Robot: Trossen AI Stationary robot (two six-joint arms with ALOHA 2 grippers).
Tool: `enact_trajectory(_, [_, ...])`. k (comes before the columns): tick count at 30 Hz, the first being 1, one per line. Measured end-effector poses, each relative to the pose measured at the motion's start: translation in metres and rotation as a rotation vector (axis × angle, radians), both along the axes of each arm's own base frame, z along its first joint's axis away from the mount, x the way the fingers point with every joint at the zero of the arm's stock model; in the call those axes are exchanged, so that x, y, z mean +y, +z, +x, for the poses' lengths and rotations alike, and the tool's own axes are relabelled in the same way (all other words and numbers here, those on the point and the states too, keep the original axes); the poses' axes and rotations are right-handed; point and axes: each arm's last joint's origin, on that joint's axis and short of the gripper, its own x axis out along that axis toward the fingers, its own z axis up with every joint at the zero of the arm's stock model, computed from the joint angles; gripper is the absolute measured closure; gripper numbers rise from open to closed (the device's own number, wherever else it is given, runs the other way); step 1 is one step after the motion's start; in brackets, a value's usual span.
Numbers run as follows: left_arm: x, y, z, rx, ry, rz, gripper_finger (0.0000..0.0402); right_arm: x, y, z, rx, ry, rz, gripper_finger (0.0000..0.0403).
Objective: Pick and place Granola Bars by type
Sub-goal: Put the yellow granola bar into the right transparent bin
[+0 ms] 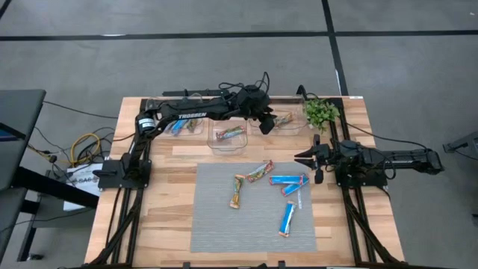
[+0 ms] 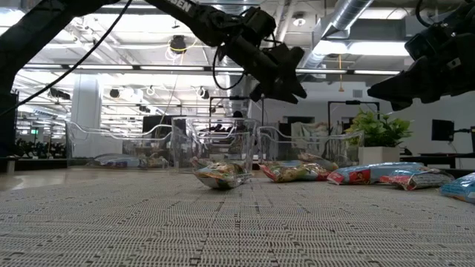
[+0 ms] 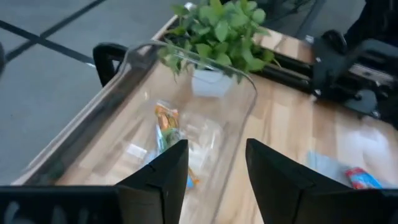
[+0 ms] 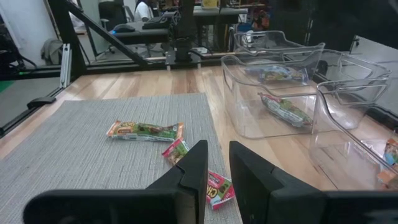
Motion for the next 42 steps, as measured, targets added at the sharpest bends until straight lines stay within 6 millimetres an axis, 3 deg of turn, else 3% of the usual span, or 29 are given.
enact_trajectory(11, [-0.034,0.043,-0.016,0.005,-0.078,0.032,0.0256,0.0,0.0,0.0,0.0,0.002,0.0,0.0344])
enact_trajectory(17, [-0.058,0.046,-0.046,0.013,-0.096,0.006,0.0256,0.0,0.0,0.0,0.0,0.001,0.0,0.0344])
enact_trajectory(30, [-0.132,0.008,-0.153,-0.01,-0.026,-0.167,0.0256,0.0,0.0,0.0,0.002,0.001,0.0,0.0344])
enact_trajectory(42, [-0.195,-0.031,-0.223,0.059,0.037,-0.451,0.0256,0.0,0.0,0.0,0.004,0.002,0.0,0.0344])
